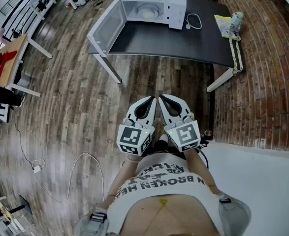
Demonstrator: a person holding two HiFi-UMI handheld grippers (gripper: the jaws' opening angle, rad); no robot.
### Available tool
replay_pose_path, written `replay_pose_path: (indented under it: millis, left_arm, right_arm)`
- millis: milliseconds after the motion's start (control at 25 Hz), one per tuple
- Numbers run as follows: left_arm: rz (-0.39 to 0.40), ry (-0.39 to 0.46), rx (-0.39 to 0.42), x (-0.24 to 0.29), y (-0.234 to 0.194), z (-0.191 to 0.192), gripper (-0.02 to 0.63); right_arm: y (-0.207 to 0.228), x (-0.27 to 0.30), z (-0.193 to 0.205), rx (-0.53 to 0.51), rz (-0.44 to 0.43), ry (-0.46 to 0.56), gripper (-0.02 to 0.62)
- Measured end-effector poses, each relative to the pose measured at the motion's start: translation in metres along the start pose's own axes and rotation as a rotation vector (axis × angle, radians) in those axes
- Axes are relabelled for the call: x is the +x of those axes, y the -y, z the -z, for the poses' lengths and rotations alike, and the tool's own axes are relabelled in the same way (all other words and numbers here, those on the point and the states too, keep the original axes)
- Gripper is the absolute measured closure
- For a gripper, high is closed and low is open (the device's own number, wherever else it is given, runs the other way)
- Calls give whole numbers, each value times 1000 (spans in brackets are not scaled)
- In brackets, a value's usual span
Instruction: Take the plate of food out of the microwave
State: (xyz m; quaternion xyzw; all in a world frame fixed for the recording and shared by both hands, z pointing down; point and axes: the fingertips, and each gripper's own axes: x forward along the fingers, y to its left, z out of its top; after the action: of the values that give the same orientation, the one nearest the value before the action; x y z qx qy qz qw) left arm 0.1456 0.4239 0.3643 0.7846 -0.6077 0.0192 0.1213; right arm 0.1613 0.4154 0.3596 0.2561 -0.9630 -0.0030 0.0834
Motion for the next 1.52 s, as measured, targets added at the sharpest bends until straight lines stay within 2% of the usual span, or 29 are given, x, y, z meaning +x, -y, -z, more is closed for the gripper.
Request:
replay_pose_path:
  millis: [280, 520, 760, 1120, 1240, 1320, 1520]
  left_arm:
    - [-22, 30, -13, -2, 8, 1, 598]
    - [-37, 11, -31, 2, -4, 8, 599]
    - [-22, 6, -42, 29, -37, 3, 600]
    - [68, 3, -33, 97, -107, -24, 599]
    - [94, -5, -23, 114, -127, -30, 600]
    - [110, -11, -22, 123, -137, -33, 599]
    - [129, -26, -27, 131, -165, -35, 599]
  right_arm:
    - [8, -10, 2, -9, 0, 27, 588]
    - [16, 2, 6, 0, 8, 8, 588]
    - [30, 36, 8, 6, 30, -9, 588]
    - [69, 122, -3, -3, 91, -21, 588]
    - [75, 147, -7, -38, 104, -23, 588]
    - [78, 162, -8, -69, 113, -37, 588]
    - [80, 194, -10, -39, 125, -43, 588]
